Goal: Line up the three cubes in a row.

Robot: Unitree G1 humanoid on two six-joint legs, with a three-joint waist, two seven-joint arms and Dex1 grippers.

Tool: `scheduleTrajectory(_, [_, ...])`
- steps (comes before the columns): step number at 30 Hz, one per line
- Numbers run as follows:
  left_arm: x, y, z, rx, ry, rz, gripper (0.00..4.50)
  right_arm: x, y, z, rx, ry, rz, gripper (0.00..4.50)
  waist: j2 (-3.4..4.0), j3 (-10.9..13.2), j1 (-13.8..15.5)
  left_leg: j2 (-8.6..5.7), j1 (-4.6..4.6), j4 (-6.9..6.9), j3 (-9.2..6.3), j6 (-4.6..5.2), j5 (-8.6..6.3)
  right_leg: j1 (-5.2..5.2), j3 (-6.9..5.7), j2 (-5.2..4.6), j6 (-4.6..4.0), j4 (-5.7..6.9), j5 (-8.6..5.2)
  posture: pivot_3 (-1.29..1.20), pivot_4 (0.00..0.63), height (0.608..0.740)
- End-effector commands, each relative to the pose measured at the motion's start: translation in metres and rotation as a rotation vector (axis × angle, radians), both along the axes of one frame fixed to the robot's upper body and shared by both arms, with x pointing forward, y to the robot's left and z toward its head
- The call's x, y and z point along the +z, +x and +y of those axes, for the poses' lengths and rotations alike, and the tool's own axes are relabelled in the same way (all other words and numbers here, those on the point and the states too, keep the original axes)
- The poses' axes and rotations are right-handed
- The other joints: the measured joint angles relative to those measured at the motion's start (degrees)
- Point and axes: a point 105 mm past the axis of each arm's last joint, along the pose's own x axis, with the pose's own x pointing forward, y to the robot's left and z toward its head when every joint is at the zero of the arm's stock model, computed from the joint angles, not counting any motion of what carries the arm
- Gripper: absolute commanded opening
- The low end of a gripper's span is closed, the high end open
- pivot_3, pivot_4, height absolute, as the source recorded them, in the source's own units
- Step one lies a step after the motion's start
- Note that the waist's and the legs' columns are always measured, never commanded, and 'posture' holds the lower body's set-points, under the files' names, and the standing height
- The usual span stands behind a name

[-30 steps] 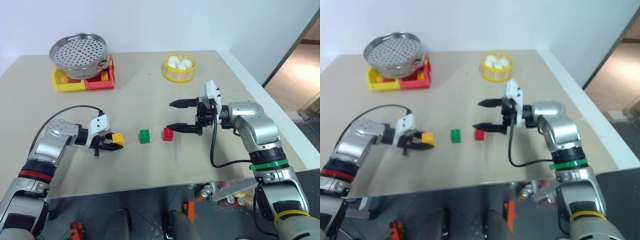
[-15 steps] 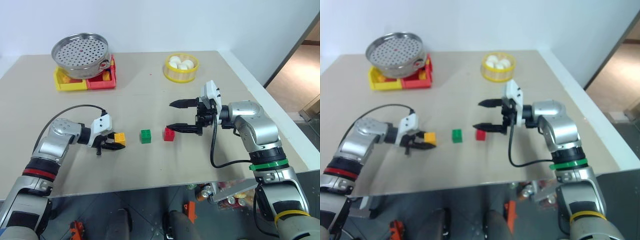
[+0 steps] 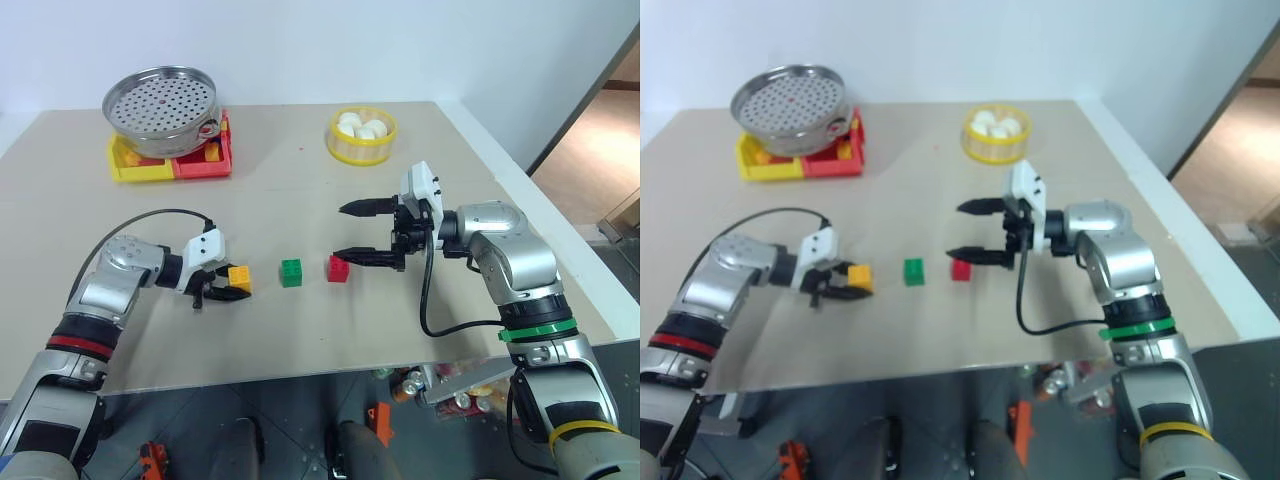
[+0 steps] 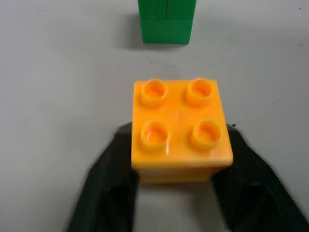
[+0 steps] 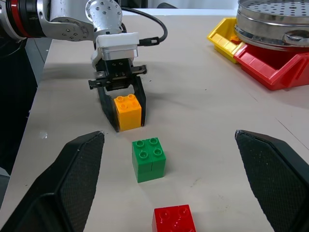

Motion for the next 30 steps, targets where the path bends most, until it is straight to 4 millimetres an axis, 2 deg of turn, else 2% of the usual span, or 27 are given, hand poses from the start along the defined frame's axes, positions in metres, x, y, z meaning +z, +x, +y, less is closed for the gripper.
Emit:
scheduleTrajectory(1, [0.012, 0.003, -0.005, -0.031, -0.011, -0.047, 3.68, 0.008, -0.003, -0.002, 0.010, -0.002, -0.040, 4.50, 0.00, 0.00, 0.00, 0.00, 0.00, 0.00, 0.00, 0.00, 0.00, 0.00, 0.00, 0.00, 0.00, 0.00, 0.00, 0.00, 0.150, 0.740])
scheduleTrajectory(3, [0.013, 0.003, -0.003, -0.037, 0.005, -0.057, 4.37, 0.007, -0.003, -0.002, 0.010, -0.002, -0.041, 4.50, 0.00, 0.00, -0.05, 0.01, 0.00, 0.00, 0.00, 0.00, 0.00, -0.01, 0.00, 0.01, 0.00, 0.00, 0.01, 0.00, 0.150, 0.740])
scheduleTrajectory(4, [0.014, 0.003, -0.002, -0.040, 0.015, -0.066, 4.48, 0.008, -0.003, -0.002, 0.010, -0.002, -0.041, 4.50, 0.00, 0.00, -0.10, 0.01, 0.00, 0.00, 0.00, 0.00, 0.00, -0.01, 0.00, 0.02, -0.01, 0.00, 0.01, 0.00, 0.150, 0.740])
scheduleTrajectory(8, [0.025, 0.001, 0.000, -0.050, 0.017, -0.085, 4.48, 0.008, -0.003, -0.002, 0.009, -0.001, -0.042, 4.50, 0.00, 0.00, -0.16, 0.03, 0.00, 0.00, -0.01, 0.00, 0.00, -0.02, 0.01, 0.06, -0.01, 0.00, 0.02, 0.00, 0.150, 0.740])
scheduleTrajectory(11, [0.044, -0.004, 0.007, -0.024, -0.017, -0.091, 4.48, 0.014, -0.003, -0.002, 0.001, 0.024, -0.042, 4.50, 0.00, 0.00, -0.17, 0.06, -0.02, -0.02, 0.00, 0.00, 0.00, -0.05, 0.01, 0.09, -0.04, 0.00, -0.01, 0.00, 0.150, 0.740])
scheduleTrajectory(15, [0.079, -0.007, 0.017, 0.090, -0.155, -0.100, 4.48, 0.025, -0.001, -0.006, -0.033, 0.070, -0.055, 4.50, 0.00, 0.00, -0.20, 0.08, -0.02, -0.07, -0.02, -0.01, 0.00, -0.07, 0.01, 0.13, -0.08, 0.00, -0.05, 0.00, 0.150, 0.740])
scheduleTrajectory(19, [0.100, 0.002, 0.033, 0.276, -0.265, -0.183, 4.48, 0.028, 0.011, -0.015, -0.143, 0.117, -0.086, 4.50, 0.00, 0.00, -0.20, 0.08, 0.00, -0.07, -0.06, -0.01, 0.00, -0.04, 0.00, 0.13, -0.05, 0.00, -0.07, 0.00, 0.150, 0.740])
scheduleTrajectory(21, [0.101, 0.006, 0.043, 0.374, -0.292, -0.236, 4.48, 0.025, 0.024, -0.024, -0.247, 0.126, -0.126, 4.50, 0.00, 0.00, -0.22, 0.08, 0.01, -0.06, -0.05, -0.01, 0.00, -0.03, 0.01, 0.12, -0.04, 0.00, -0.05, 0.00, 0.150, 0.740])
scheduleTrajectory(25, [0.092, 0.013, 0.061, 0.542, -0.301, -0.325, 4.48, 0.015, 0.038, -0.040, -0.374, 0.128, -0.163, 4.50, 0.00, 0.00, -0.19, 0.07, 0.02, -0.05, -0.04, -0.01, 0.00, -0.02, 0.01, 0.12, -0.02, 0.00, -0.03, 0.00, 0.150, 0.740])
scheduleTrajectory(28, [0.073, 0.012, 0.079, 0.682, -0.282, -0.349, 4.48, 0.004, 0.052, -0.057, -0.535, 0.158, -0.184, 4.50, 0.00, 0.00, -0.19, 0.07, 0.01, -0.06, -0.01, -0.01, 0.00, -0.02, 0.03, 0.10, -0.01, -0.01, -0.02, 0.00, 0.150, 0.740])
scheduleTrajectory(30, [0.065, 0.008, 0.086, 0.735, -0.287, -0.375, 4.48, -0.006, 0.053, -0.060, -0.587, 0.171, -0.178, 4.50, 0.00, 0.00, -0.20, 0.08, 0.01, -0.08, 0.01, -0.01, -0.01, -0.03, 0.05, 0.10, 0.01, -0.02, -0.01, 0.00, 0.150, 0.740])
